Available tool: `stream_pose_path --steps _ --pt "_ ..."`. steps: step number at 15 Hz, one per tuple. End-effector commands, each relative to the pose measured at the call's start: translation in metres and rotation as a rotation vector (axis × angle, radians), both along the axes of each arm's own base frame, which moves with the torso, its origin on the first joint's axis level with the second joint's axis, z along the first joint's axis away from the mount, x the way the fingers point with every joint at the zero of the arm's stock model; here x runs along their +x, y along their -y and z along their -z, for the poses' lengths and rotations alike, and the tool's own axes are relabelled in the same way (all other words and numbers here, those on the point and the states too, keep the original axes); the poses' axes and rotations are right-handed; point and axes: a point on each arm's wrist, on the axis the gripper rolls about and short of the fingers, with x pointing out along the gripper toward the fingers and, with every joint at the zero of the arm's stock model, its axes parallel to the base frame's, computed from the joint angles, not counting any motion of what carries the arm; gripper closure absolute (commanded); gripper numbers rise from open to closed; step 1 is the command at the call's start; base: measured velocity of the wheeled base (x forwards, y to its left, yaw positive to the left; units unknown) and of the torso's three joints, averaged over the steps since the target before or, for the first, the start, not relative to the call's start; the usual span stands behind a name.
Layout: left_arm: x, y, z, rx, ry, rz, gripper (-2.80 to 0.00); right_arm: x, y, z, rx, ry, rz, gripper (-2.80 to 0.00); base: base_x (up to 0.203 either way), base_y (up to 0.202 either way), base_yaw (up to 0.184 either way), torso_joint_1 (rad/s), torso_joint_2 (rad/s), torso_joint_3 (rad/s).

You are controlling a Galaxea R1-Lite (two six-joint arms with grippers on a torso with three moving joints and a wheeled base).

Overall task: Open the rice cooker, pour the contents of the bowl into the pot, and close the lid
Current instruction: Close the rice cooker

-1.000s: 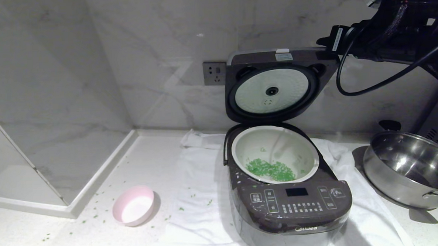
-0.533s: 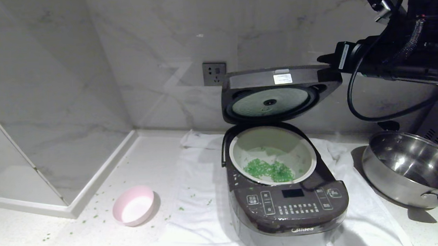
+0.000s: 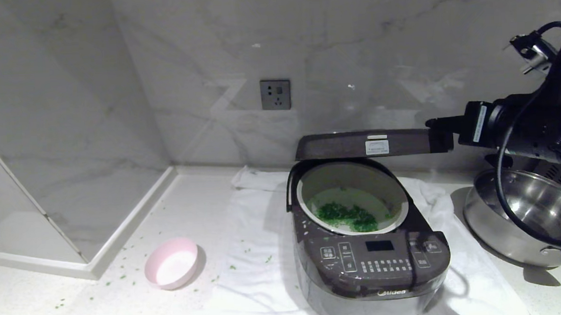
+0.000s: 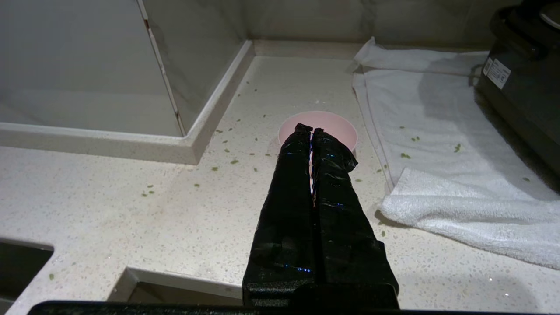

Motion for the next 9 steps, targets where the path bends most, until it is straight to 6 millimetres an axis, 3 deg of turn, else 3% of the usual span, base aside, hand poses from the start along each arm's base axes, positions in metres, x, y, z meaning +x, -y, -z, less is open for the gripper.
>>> stream_pose_path --steps 1,7,9 --pt "0.001 0.0 0.003 0.0 -0.012 0.0 0.0 -0.031 0.008 0.0 0.011 0.023 0.001 0.0 0.0 0.0 0.0 0.0 0.0 0.0" --pt "0.0 0.0 0.001 0.013 -0.003 -0.006 0.0 -0.046 0.015 0.036 0.047 -0.095 0.027 0.0 0.0 0.0 0.0 0.0 0.0 0.0" --pt "0.0 0.0 0.001 0.011 -0.006 -0.005 0.0 -0.044 0.015 0.028 0.066 -0.024 0.025 0.0 0.0 0.0 0.0 0.0 0.0 0.0"
